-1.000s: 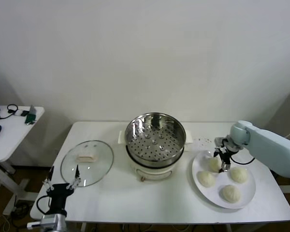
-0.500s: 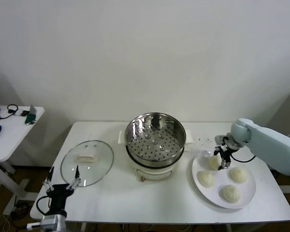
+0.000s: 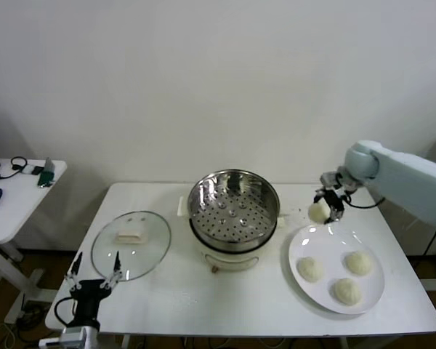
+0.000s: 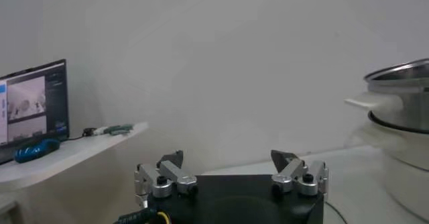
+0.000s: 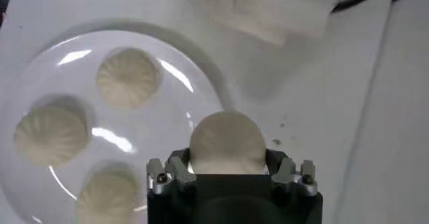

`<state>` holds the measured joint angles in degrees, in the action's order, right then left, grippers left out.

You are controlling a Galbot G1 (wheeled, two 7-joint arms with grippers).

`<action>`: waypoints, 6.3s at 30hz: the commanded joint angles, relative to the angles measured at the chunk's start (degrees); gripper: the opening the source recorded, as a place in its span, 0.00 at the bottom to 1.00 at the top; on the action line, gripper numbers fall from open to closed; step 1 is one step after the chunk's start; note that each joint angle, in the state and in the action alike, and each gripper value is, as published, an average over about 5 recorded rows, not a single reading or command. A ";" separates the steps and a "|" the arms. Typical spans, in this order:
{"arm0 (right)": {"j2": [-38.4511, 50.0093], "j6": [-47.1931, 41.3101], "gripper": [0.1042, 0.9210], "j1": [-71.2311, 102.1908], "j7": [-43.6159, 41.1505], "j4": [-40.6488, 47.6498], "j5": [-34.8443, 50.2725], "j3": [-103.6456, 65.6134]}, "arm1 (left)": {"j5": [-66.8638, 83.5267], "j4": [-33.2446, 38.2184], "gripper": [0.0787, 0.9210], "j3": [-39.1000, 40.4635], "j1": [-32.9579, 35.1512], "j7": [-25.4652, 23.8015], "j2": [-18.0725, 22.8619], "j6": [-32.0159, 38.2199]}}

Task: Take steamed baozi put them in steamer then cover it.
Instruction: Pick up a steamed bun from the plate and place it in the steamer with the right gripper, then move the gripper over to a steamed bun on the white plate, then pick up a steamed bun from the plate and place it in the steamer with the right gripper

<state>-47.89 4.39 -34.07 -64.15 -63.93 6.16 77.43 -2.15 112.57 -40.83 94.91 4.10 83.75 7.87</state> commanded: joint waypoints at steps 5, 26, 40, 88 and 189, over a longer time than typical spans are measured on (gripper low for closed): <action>-9.69 10.55 0.76 -15.66 -1.17 -2.08 -2.38 6.54 | -0.02 0.22 0.88 0.28 0.01 0.21 -0.07 -0.74; -29.55 18.86 0.76 4.68 -0.25 1.28 -32.16 -6.63 | -1.10 2.10 0.88 2.12 -1.04 -0.02 -1.59 -2.94; -32.62 19.52 0.77 10.94 -0.05 7.94 -35.97 -7.39 | -1.03 2.53 0.88 1.49 0.01 0.00 -2.19 -3.00; 15.54 -14.54 0.88 -14.38 6.42 -18.72 14.24 17.07 | -0.04 5.35 0.88 1.48 1.42 0.22 -2.09 -3.61; -19.60 -24.65 0.72 -16.21 11.26 -7.23 45.95 18.16 | -0.48 4.83 0.88 2.82 3.10 0.25 -1.56 -2.59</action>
<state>-56.78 -19.03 -50.60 -53.90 -73.86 47.68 95.93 -2.66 117.27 -38.17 98.02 4.37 82.19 5.39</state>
